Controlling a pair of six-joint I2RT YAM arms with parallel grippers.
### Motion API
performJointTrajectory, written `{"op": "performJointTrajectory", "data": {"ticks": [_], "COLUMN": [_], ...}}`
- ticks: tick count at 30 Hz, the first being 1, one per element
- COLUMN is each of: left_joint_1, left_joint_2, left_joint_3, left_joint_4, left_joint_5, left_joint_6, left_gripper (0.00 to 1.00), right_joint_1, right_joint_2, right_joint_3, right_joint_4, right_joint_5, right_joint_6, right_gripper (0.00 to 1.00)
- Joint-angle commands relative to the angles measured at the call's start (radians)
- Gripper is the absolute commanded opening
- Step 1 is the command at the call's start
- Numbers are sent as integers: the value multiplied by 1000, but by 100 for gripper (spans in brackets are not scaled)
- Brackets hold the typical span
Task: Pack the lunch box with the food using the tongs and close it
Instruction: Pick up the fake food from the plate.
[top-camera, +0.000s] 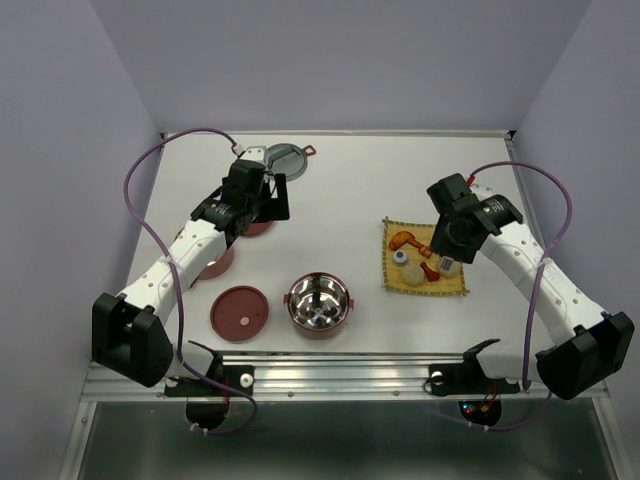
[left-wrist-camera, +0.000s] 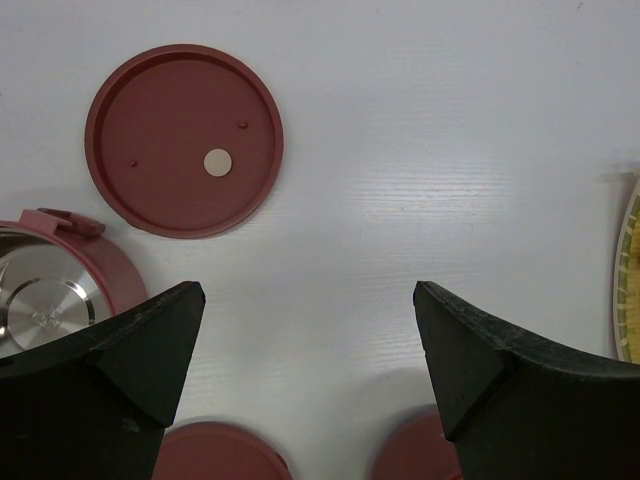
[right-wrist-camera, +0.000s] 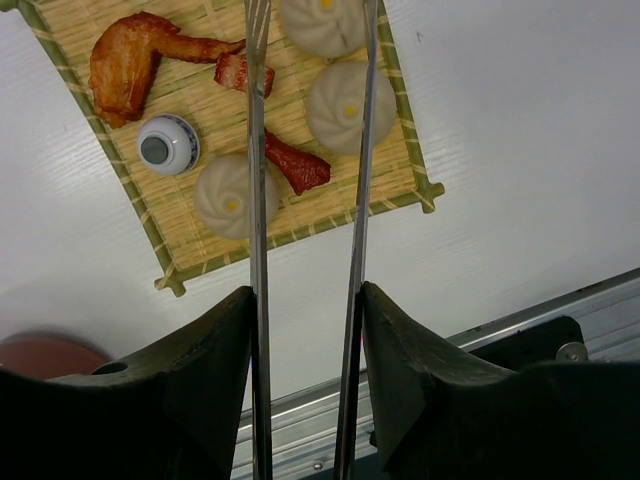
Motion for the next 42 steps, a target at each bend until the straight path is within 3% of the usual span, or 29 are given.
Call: {"op": "performJointTrajectory", "data": {"ticks": [1, 22, 26, 33, 42], "left_joint_1": [4, 2, 2, -16, -148], "left_joint_2": [-11, 10, 9, 12, -49], "left_joint_3": [-14, -21, -25, -18, -70], "left_joint_4": [27, 30, 30, -8, -209], "left_joint_5": [-6, 14, 13, -27, 2], "left_joint_6": [2, -4, -7, 5, -47], "left_gripper": [99, 99, 99, 99, 98], "right_joint_1": [-7, -7, -7, -7, -7], "right_joint_2": [-7, -10, -13, -9, -10], "right_joint_3": [10, -77, -76, -48, 39], "right_joint_4": [20, 91, 97, 89, 69], "right_joint_5": [48, 4, 13, 19, 18], "right_joint_6": [-5, -28, -31, -46, -83], "right_gripper": [51, 55, 52, 33, 27]}}
